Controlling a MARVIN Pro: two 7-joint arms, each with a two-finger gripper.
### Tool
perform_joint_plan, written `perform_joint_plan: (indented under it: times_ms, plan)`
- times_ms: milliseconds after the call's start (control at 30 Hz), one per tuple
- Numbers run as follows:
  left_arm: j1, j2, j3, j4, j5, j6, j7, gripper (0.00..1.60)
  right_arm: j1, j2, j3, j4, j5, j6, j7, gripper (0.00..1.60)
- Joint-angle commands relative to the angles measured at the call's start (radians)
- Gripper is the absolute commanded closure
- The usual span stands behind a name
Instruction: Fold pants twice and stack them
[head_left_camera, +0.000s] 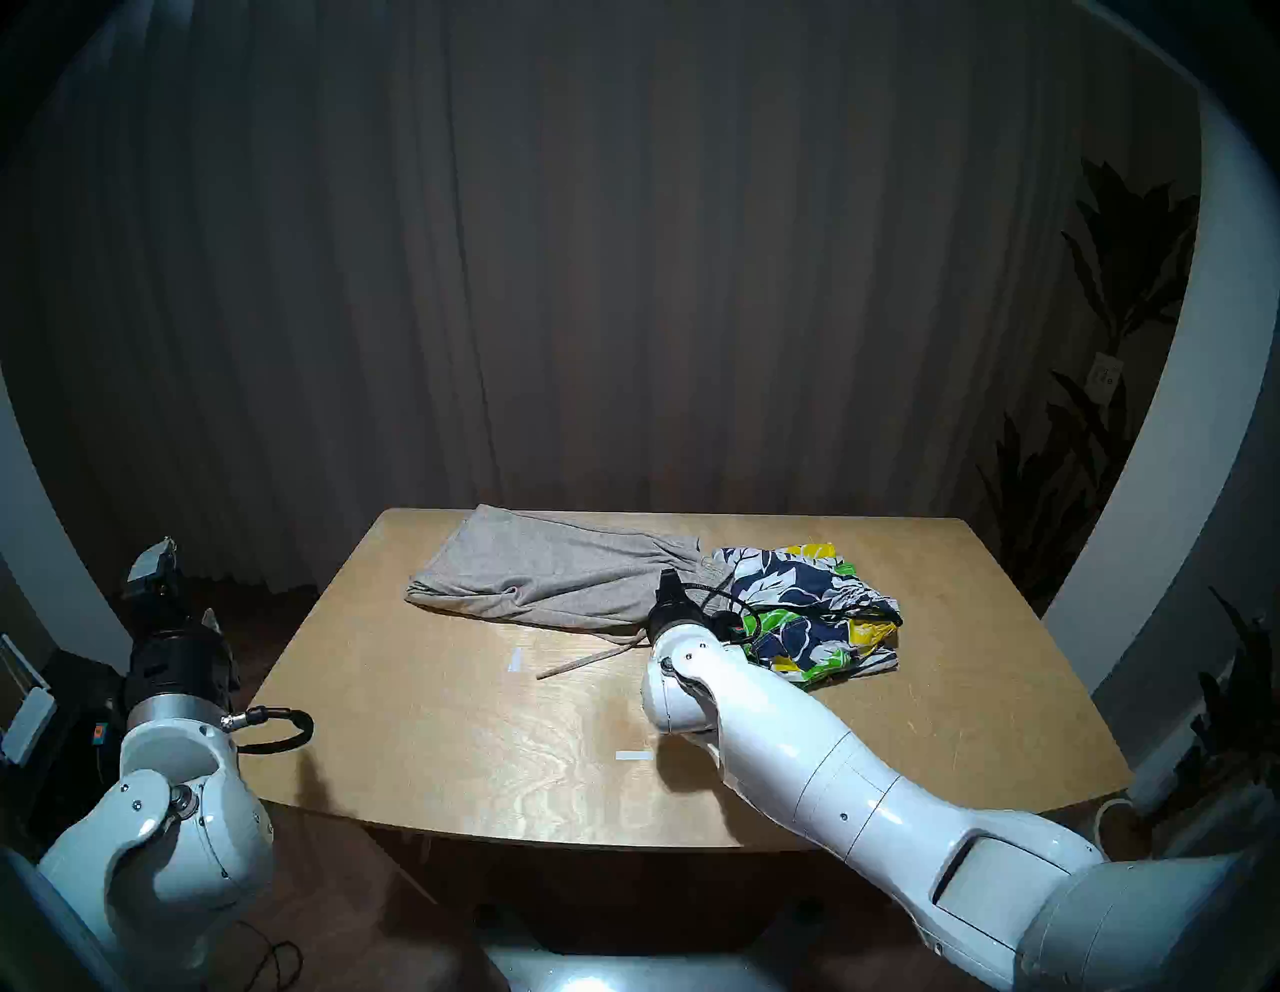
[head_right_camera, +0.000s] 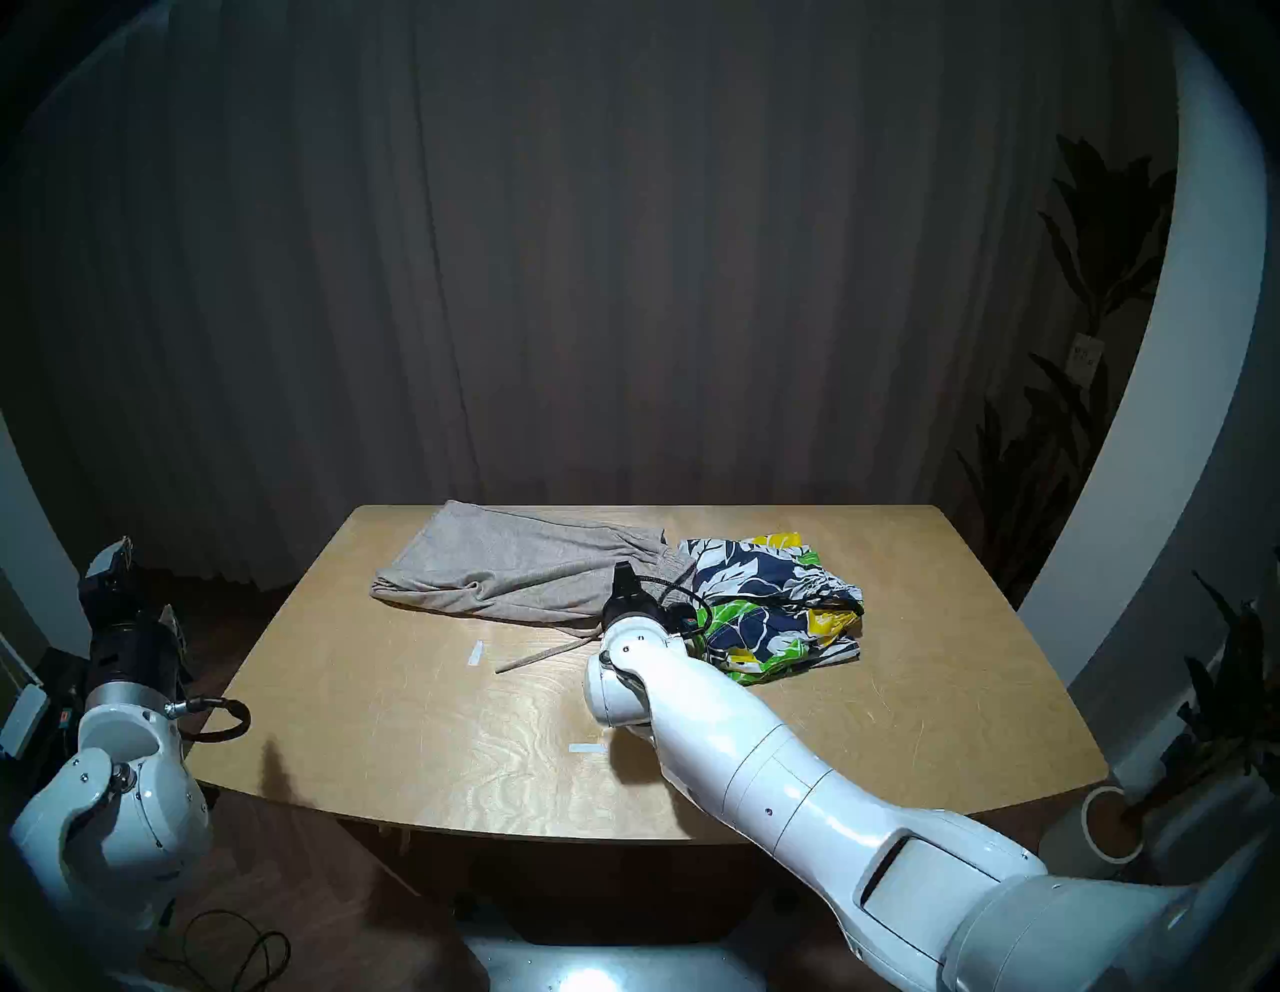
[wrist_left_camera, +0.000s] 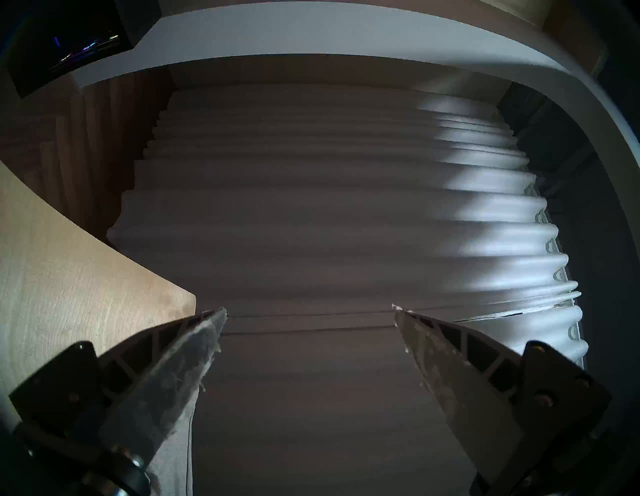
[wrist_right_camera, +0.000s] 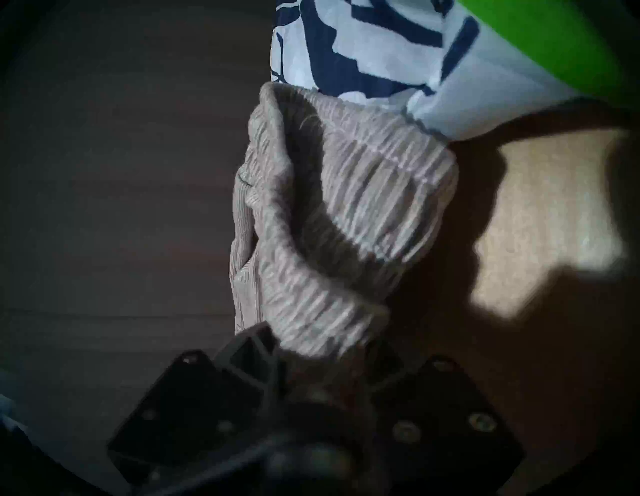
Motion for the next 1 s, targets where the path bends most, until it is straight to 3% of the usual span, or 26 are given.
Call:
perform_joint_plan:
  times_ms: [0,567,967]
  plan:
    - [0.007,-0.015,0.0,-0.013,0.034,0.001,-0.005,0.0,0.003,0.006,0.0,-0.003,-0.009,-0.001,0.018,1.6]
    - [0.017,-0.063,0.037,-0.013,0.074,0.001,-0.012,0.0,-0.037,0.158,-0.012,-0.144,-0.041,0.035,0.03,1.6]
    - [0.039,-0.115,0.07,-0.013,0.111,0.001,-0.034,0.0,-0.041,0.2,-0.049,-0.239,-0.089,0.079,0.063,1.6]
